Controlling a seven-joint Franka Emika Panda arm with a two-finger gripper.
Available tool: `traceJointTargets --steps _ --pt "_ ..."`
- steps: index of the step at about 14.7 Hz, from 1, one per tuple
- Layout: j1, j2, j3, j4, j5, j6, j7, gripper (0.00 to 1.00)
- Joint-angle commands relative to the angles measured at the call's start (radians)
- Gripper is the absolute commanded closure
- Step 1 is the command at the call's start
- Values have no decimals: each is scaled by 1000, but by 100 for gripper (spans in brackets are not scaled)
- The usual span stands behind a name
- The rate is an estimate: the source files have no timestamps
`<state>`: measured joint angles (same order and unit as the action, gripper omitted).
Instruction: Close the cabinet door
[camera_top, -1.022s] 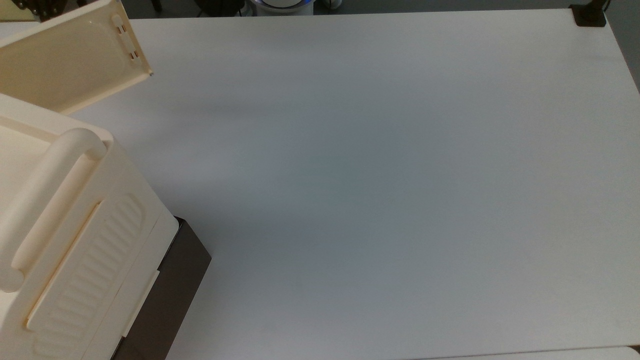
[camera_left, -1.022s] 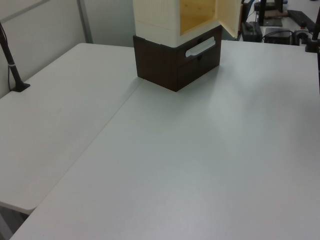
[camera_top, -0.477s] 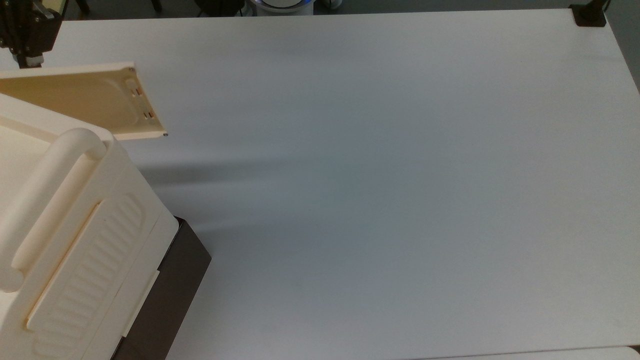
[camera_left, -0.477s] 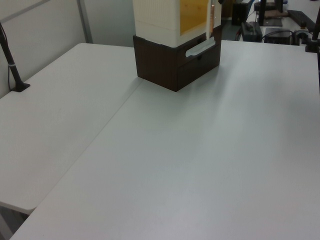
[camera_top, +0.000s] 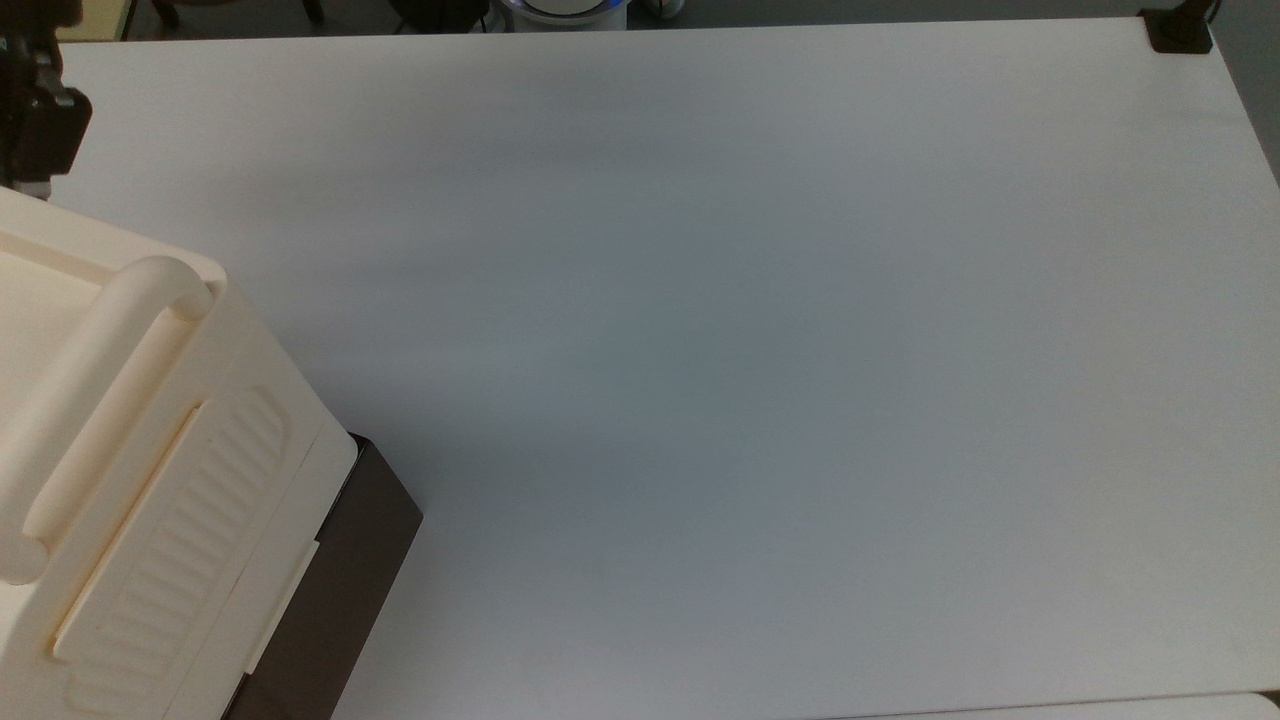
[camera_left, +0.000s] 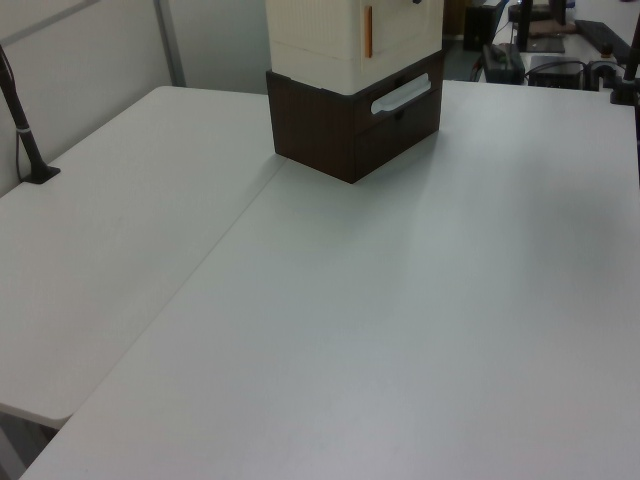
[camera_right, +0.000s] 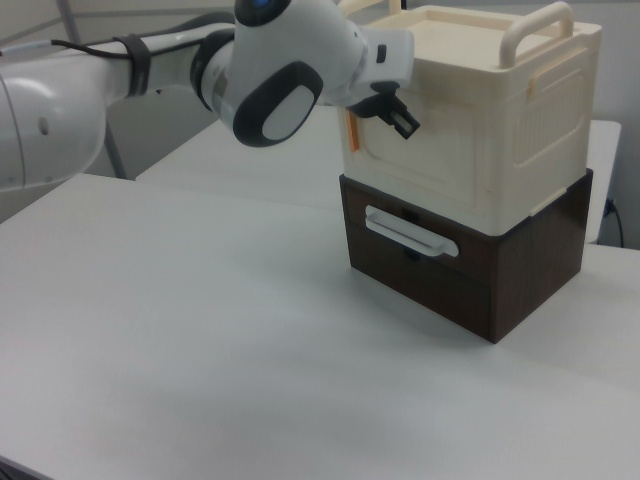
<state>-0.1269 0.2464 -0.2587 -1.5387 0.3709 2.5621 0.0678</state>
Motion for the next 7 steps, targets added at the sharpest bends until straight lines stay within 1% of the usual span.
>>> traceJointTargets --steps 1,4,5,6,7 --pt "-2 8 15 5 19 29 23 100" --pt "4 1 18 -6 7 26 12 100" --pt "7 -7 28 -17 6 15 10 100" --pt "7 -22 50 -36 3 -11 10 100" --pt "7 -42 58 -50 -13 -75 9 100"
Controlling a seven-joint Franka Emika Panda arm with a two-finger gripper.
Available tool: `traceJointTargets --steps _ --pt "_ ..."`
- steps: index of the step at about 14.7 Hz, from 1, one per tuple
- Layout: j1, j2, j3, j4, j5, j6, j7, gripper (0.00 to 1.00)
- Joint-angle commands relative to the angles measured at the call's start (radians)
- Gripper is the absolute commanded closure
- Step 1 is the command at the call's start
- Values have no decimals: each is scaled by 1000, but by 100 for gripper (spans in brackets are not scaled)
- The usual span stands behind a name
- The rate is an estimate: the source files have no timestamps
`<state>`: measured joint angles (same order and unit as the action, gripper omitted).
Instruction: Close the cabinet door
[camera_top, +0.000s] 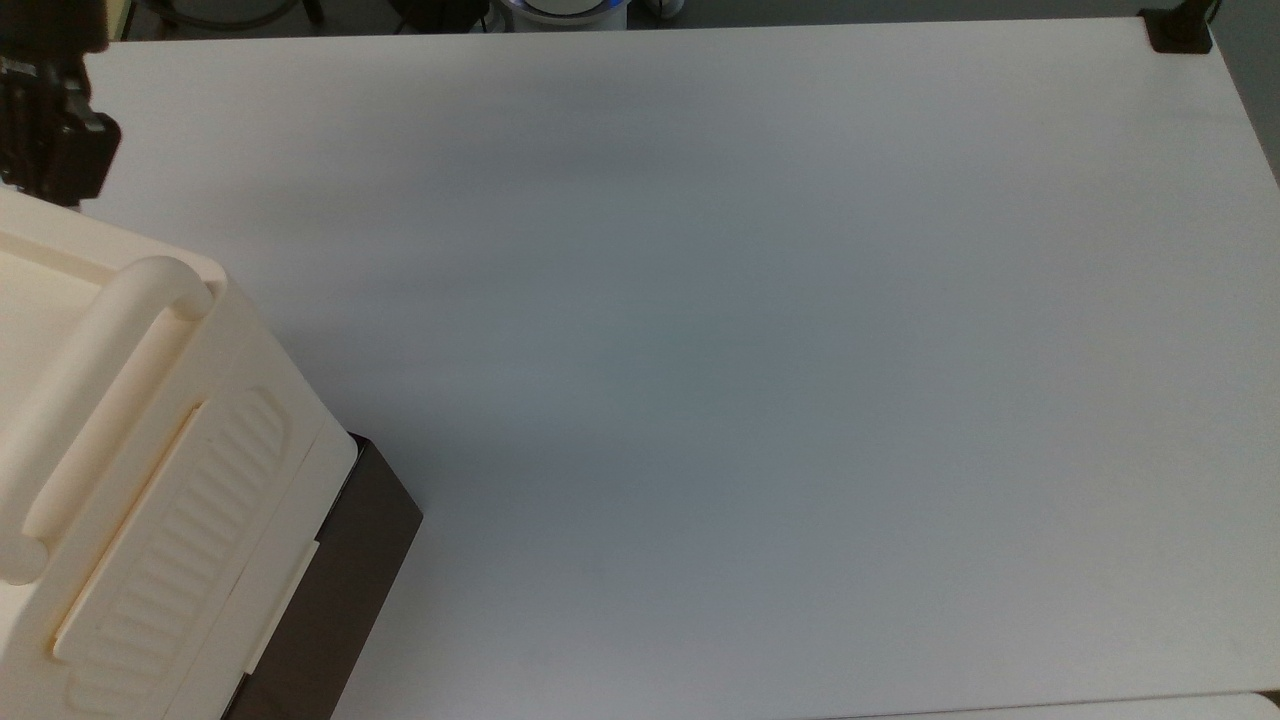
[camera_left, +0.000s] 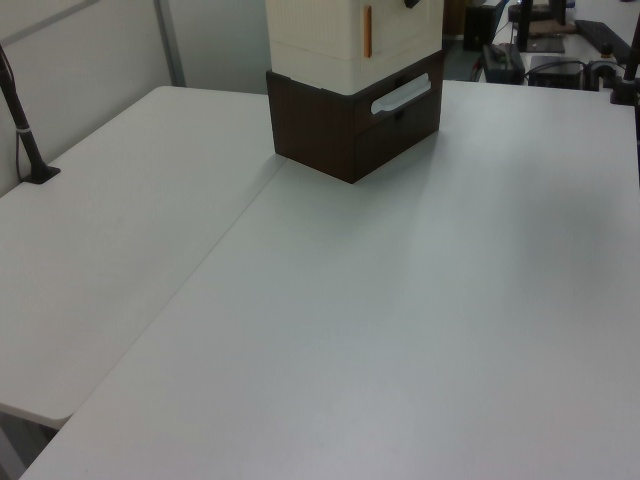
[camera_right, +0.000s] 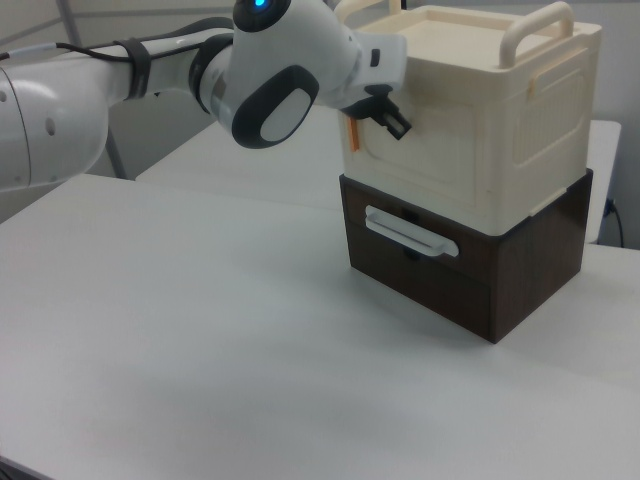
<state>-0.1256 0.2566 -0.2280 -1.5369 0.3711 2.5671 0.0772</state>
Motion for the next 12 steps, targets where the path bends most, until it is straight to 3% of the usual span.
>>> traceJointTargets --steps 1,5,6,7,8,9,12 --pt "6 -68 27 -52 -41 -150 -2 99" --pt "50 -141 29 -45 -158 -474 -5 92" --pt "60 -161 29 -43 -190 -543 -5 67" --pt "70 -183 29 -42 -214 -615 -10 32" --pt "92 -206 29 -43 -230 -683 -10 8" --pt "118 -226 29 -43 -262 -740 -7 0" --pt "190 -289 29 -39 -320 -928 -11 0"
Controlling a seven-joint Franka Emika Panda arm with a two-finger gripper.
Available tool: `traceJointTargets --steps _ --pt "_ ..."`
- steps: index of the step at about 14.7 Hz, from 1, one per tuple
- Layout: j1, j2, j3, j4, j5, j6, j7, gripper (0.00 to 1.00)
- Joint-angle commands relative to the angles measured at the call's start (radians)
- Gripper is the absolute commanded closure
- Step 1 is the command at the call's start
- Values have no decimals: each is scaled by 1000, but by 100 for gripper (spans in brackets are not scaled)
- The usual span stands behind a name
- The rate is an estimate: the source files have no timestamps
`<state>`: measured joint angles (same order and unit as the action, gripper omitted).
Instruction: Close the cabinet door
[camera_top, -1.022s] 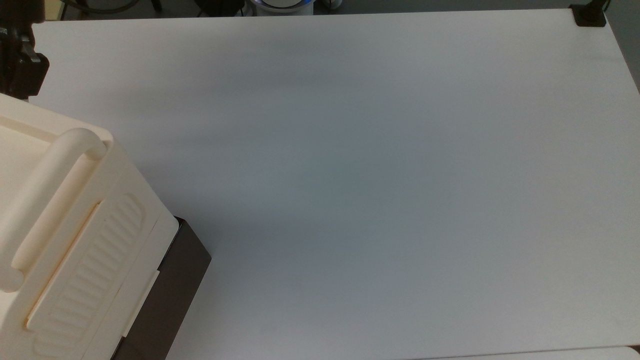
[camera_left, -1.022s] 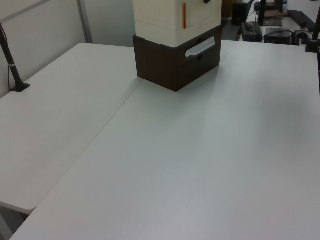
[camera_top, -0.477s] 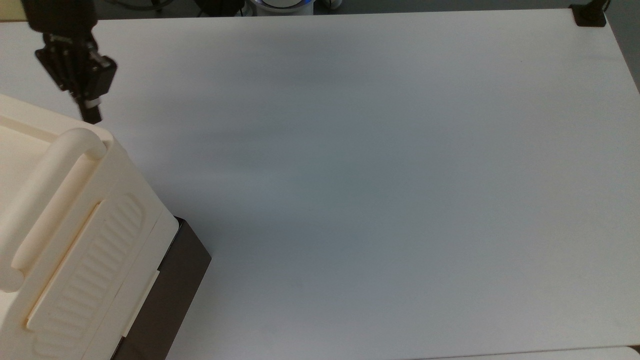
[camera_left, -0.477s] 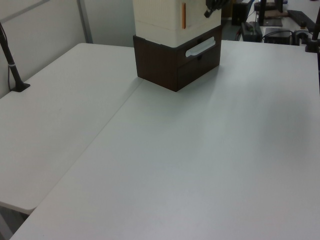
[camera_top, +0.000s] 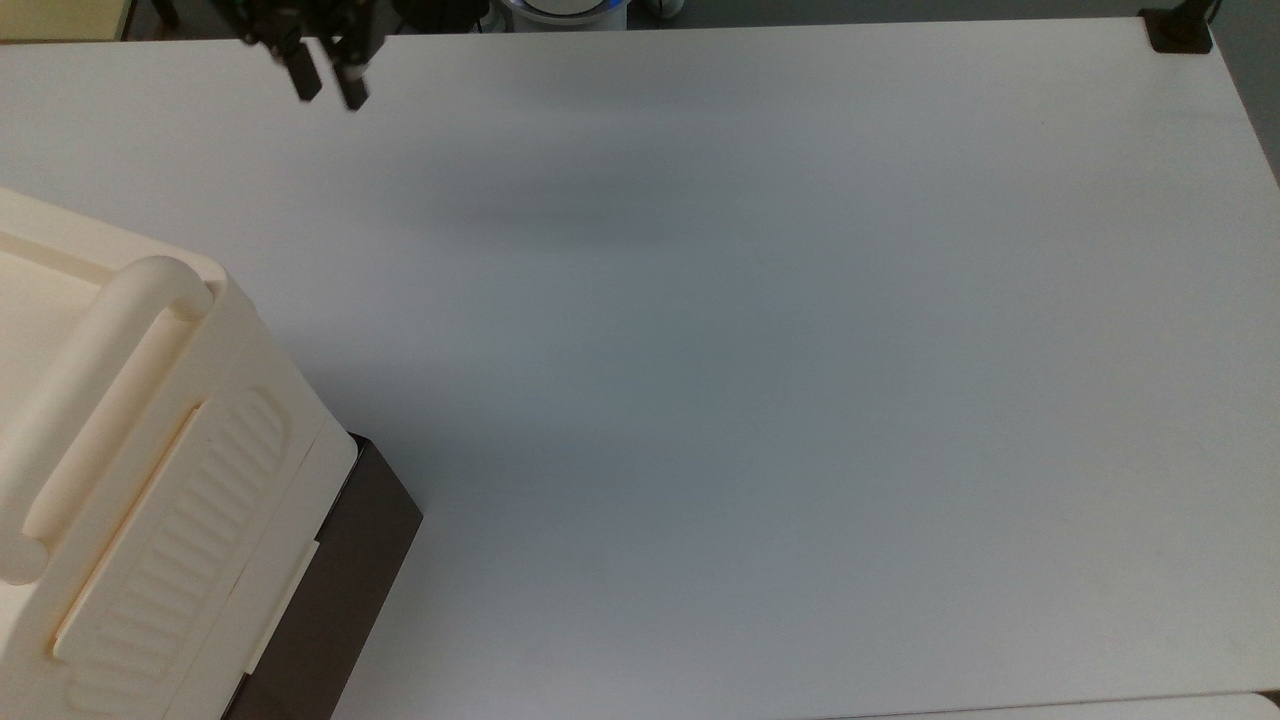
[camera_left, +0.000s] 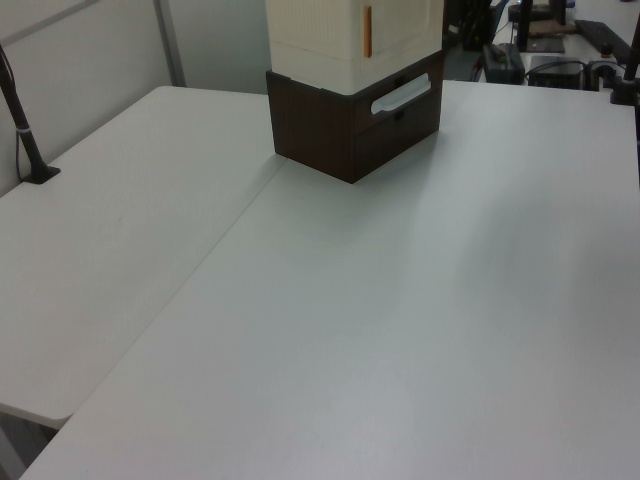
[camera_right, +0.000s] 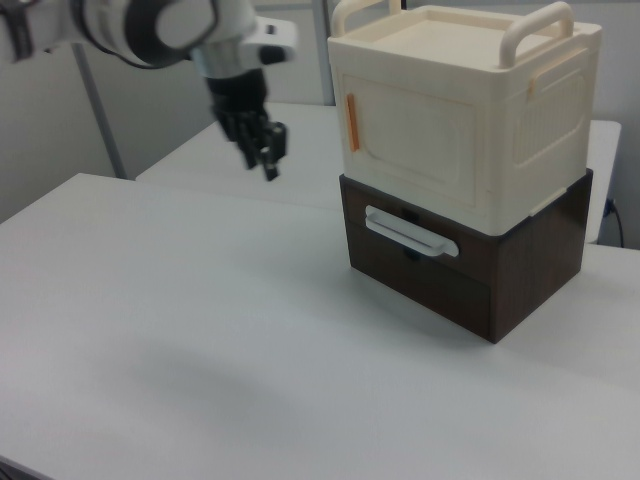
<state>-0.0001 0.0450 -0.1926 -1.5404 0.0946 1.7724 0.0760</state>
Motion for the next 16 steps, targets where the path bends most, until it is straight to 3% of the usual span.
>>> traceJointTargets --steps 1,4,7,9,16 --pt "80 -89 -5 -26 -44 -177 -10 0" --pt "144 -96 -5 -17 -52 -241 -12 0" --pt "118 -80 44 -17 -67 -229 -63 0" --pt "104 -77 48 -17 -75 -214 -157 0" --pt "86 -71 47 -17 -75 -156 -160 0"
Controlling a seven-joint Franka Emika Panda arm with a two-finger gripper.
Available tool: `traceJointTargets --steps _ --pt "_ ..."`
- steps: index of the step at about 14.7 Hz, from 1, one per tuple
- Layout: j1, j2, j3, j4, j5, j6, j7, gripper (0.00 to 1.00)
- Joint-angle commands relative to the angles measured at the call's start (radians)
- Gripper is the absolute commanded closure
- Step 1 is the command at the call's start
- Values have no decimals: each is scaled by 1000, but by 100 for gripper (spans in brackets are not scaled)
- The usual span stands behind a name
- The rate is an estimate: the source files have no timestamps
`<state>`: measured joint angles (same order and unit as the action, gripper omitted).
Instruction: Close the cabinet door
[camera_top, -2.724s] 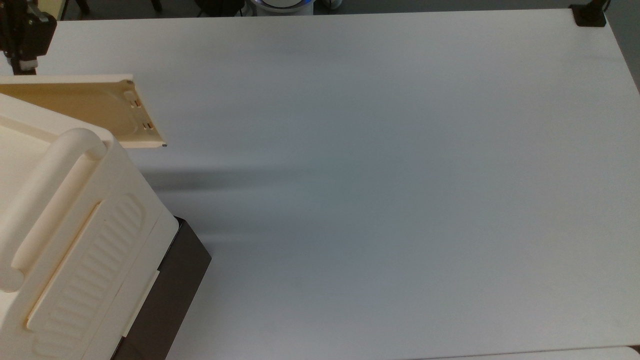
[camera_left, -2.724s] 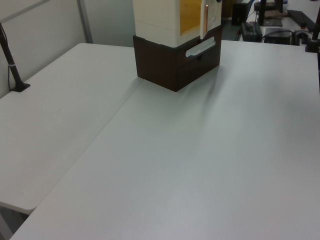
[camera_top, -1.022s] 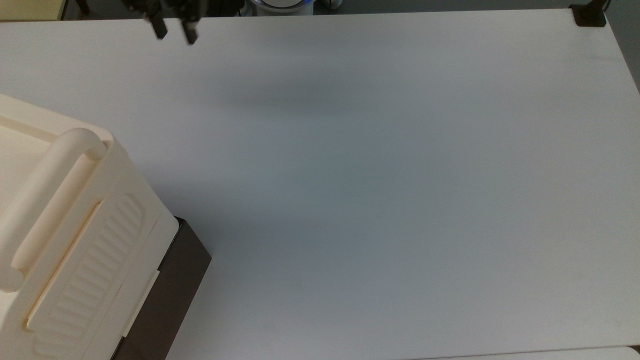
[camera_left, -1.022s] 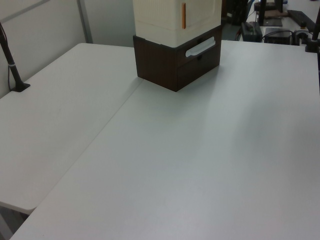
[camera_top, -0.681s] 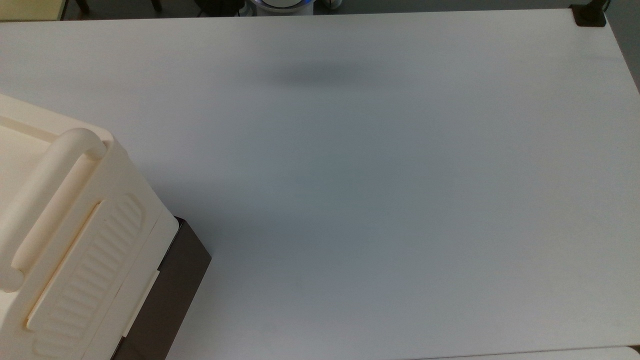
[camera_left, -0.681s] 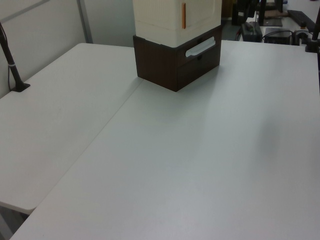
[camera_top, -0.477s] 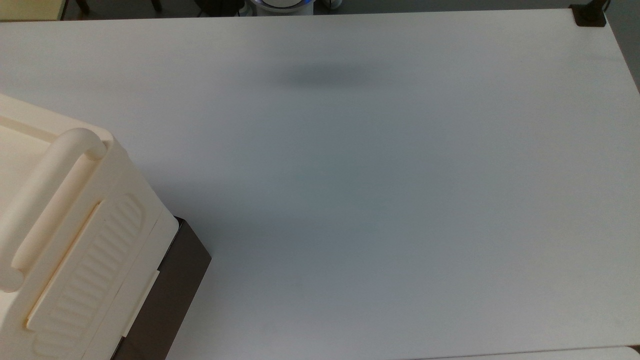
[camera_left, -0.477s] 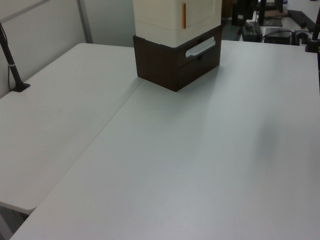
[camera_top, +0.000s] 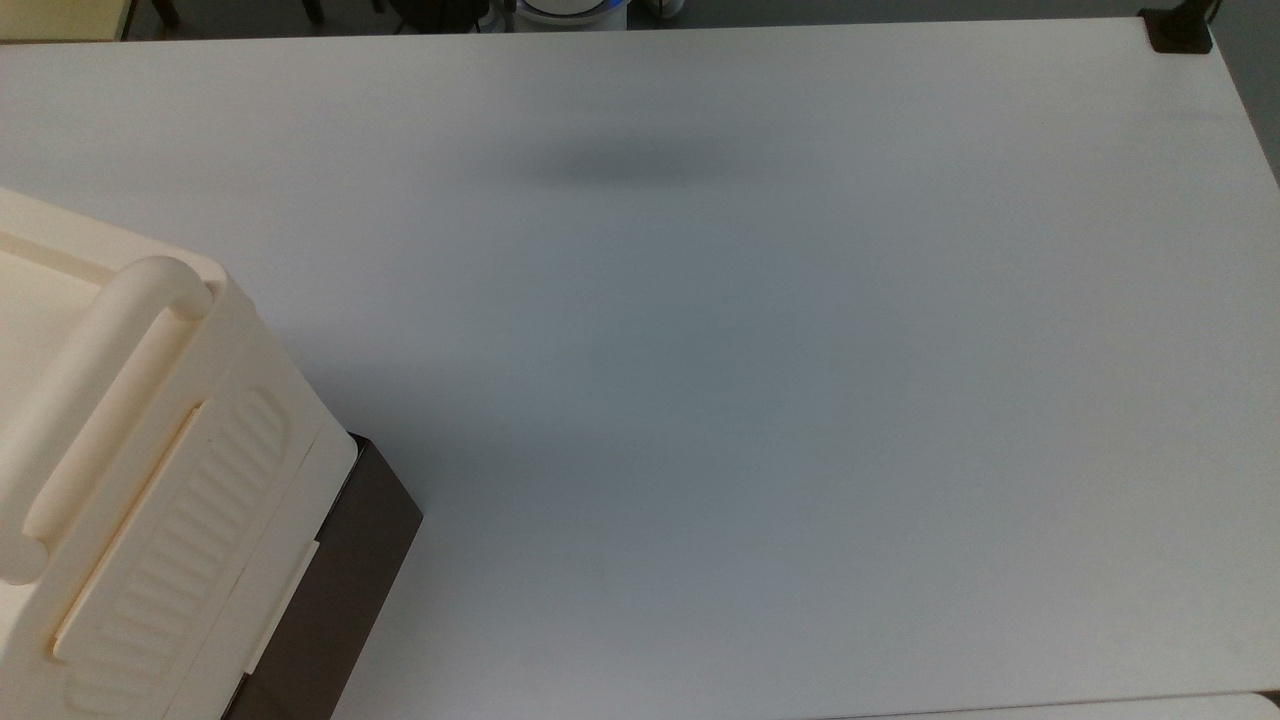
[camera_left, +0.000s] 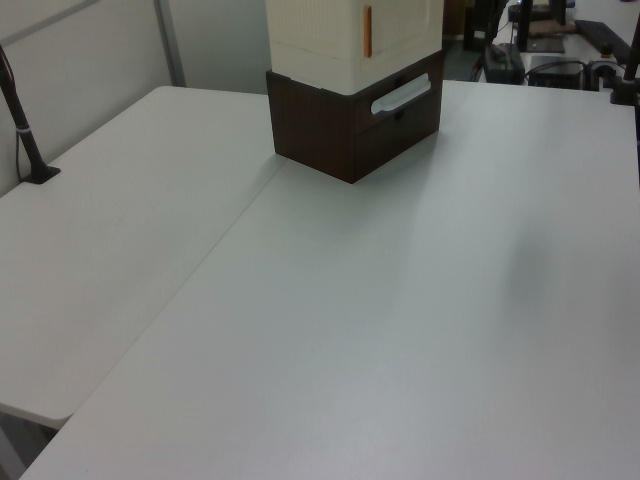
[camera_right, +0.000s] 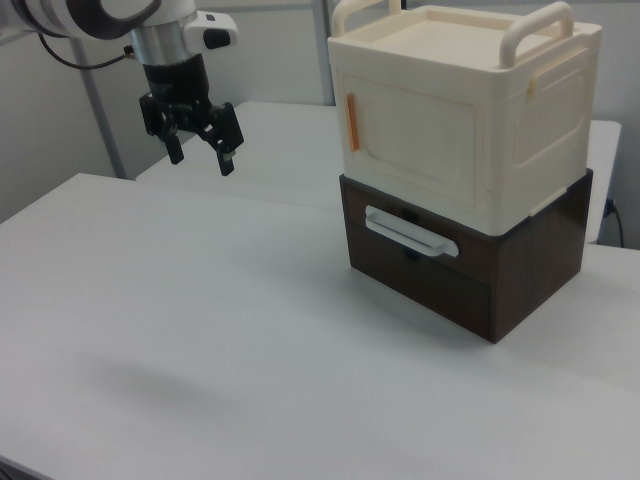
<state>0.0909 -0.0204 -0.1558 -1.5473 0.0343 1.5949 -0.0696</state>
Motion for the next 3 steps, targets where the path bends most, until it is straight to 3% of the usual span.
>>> traceJointTargets --steps 1,3 --pt "-5 -7 10 -10 -17 20 -16 0" --pt "-5 -6 10 -10 -19 22 -16 0"
